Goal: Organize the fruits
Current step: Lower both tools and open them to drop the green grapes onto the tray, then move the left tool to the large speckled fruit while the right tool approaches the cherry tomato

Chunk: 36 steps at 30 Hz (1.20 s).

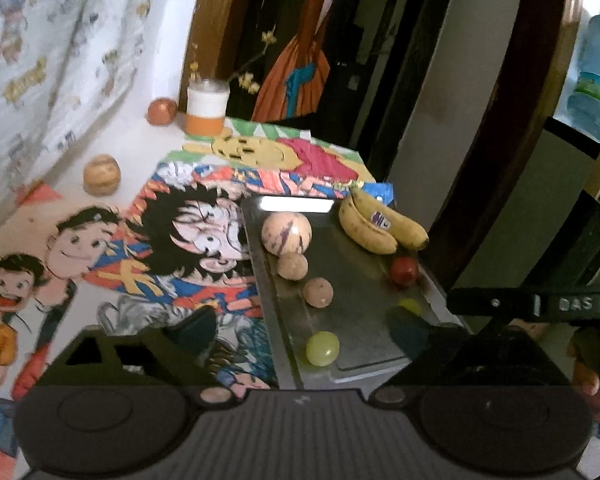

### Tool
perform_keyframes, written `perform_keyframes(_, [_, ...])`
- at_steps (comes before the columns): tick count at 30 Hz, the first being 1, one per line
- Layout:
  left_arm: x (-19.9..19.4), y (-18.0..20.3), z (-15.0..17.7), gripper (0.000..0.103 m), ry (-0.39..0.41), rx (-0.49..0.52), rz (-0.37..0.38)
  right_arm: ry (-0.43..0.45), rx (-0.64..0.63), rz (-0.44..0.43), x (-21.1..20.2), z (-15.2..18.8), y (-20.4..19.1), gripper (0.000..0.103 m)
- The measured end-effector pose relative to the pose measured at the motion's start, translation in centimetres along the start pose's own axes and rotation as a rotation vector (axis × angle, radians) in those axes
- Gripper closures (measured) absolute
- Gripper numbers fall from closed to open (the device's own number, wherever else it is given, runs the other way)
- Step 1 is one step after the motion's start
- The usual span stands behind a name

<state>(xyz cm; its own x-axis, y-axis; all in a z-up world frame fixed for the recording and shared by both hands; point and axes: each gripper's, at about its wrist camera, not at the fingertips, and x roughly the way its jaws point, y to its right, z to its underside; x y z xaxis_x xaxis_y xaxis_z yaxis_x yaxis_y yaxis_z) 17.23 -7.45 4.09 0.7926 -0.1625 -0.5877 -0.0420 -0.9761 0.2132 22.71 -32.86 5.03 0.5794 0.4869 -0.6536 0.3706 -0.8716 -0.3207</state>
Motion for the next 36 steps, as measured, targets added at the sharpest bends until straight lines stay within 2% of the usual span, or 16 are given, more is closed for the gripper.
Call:
perform_keyframes(4, [-1.7, -0.4, -0.1, 0.0, 0.017, 0.032, 0.006, 0.002, -0.002, -0.003, -2.0, 0.3, -1.6, 0.004])
perform_keyframes(10, [-4.1, -1.2, 0.8, 0.0, -0.011, 0.101, 0.007, -0.05, -0.048, -0.006, -4.7, 1.5, -4.7, 0.001])
perform_keyframes(15, [-5.1, -3.0, 2.5, 0.0, -0.075, 0.072, -0.004, -0.111, -0.056, 0.003, -5.2, 3.4, -6.2, 0.001])
perform_keyframes(19, [-5.6, -4.3, 3.4, 0.0, -0.123, 0.065, -0.033, -0.179, -0.073, 0.007, -4.7, 4.7, -7.5, 0.001])
perform_keyframes(23, [-5.5, -5.9, 3.9, 0.0, -0.183, 0.051, -0.109, -0.276, -0.098, -0.006, -3.2, 5.6, -9.0, 0.001])
perform_keyframes(31, [-6.4, -9.6, 3.5, 0.0, -0.23, -0.035, -0.168, -0.46, -0.102, -0.054, 0.3, 5.6, -11.6, 0.001])
perform_keyframes(36, [-6.7, -12.9, 1.7, 0.0, -0.222, -0.133, -0.26, -0.543, -0.108, -0.065, 2.9, 4.2, -13.4, 0.001])
